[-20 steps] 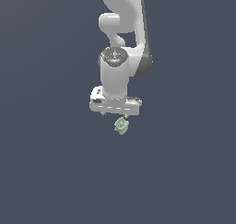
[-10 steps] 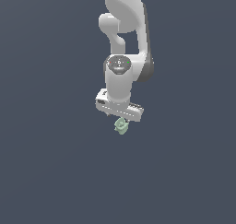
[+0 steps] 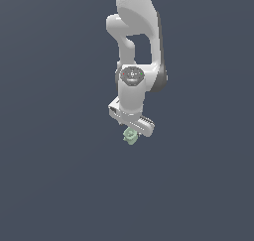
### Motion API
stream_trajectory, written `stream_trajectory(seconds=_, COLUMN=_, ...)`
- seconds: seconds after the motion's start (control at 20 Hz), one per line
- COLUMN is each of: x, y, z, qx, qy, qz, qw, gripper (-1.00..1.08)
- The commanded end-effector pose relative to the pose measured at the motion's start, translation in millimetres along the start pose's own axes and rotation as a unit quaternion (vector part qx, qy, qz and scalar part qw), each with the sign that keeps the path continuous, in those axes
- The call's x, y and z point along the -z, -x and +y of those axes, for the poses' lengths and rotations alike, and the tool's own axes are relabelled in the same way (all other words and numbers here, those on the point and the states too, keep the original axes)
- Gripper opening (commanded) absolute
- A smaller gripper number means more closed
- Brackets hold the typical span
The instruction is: Pick up the object and move it to a goal position.
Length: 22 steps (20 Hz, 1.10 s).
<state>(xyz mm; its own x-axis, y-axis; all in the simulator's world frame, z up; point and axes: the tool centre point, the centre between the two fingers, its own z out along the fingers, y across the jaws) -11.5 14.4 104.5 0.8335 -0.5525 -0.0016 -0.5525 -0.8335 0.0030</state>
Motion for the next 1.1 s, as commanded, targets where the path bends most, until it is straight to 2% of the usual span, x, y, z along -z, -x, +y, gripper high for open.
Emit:
stream_trajectory(seconds=0.0, x=-5, y=2, z=-1, qx=-0.023, qy=-0.001, qz=0.000, qw=0.9997, gripper=1.00)
stream_trajectory(seconds=0.35, x=-12, y=6, z=-3, qx=-0.058, qy=-0.001, qz=0.001, qw=0.9983, gripper=1.00)
stream_trajectory(seconds=0.7, x=-14, y=6, z=-3, qx=-0.061, qy=-0.001, qz=0.001, qw=0.9981, gripper=1.00)
stream_trajectory(seconds=1.05, x=-43, y=7, z=-2, qx=-0.063, qy=-0.001, qz=0.001, qw=0.9980, gripper=1.00)
